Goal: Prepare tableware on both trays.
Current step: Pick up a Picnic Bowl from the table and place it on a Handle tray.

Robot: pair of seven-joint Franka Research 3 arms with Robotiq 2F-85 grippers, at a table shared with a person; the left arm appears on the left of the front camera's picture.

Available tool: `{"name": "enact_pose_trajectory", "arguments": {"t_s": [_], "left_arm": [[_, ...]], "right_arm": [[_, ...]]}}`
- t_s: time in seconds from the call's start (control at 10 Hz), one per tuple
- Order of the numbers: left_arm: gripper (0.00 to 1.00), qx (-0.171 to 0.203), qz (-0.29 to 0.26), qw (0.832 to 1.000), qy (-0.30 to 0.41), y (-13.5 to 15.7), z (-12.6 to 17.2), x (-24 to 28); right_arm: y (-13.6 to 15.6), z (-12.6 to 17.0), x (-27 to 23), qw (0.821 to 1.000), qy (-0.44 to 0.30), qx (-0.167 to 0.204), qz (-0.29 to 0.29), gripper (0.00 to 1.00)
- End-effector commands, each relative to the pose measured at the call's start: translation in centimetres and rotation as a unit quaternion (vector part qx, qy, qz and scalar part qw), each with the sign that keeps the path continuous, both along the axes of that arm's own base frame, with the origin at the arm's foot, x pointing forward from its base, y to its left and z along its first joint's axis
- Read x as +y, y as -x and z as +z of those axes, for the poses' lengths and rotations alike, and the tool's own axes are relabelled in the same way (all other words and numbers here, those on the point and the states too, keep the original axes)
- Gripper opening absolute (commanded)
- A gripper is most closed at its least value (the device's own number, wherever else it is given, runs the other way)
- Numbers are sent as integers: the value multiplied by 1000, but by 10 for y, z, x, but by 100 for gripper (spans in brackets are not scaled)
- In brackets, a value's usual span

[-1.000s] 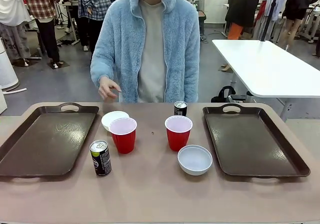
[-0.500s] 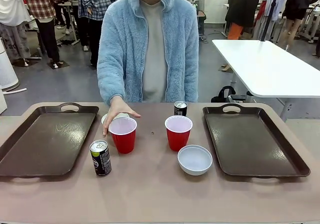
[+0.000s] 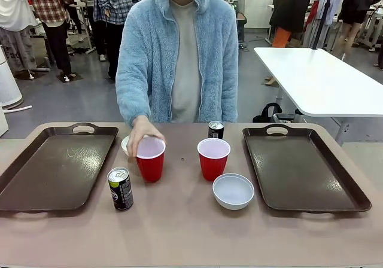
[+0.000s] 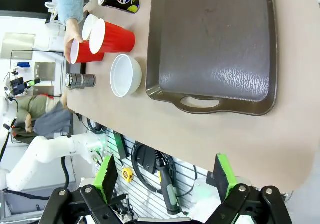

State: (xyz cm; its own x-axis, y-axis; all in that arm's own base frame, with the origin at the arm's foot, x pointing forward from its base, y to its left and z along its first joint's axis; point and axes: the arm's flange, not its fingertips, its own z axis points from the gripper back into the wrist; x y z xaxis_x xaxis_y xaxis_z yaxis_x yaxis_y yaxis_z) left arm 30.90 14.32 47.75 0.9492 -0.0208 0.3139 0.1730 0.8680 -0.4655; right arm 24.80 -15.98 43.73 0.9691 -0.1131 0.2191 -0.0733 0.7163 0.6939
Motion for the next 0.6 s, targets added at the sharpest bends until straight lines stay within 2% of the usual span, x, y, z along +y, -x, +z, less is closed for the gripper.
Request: {"name": "enact_pose_trajectory", "arguments": {"t_s": [0.0, 0.1, 0.3, 0.5], "left_arm": [[100, -3, 0, 1000, 6, 0, 0, 3], [100, -3, 0, 1000, 6, 0, 0, 3], [100, -3, 0, 1000, 6, 0, 0, 3], [100, -3, 0, 1000, 6, 0, 0, 3]], "right_arm": [[-2, 0, -1, 1000, -3, -4, -2, 100], [0, 0, 0, 1000, 0, 0, 0, 100], [-25, 38, 47, 994, 81, 73, 2, 100], [-47, 33, 111, 980, 154, 123, -10, 100]]}}
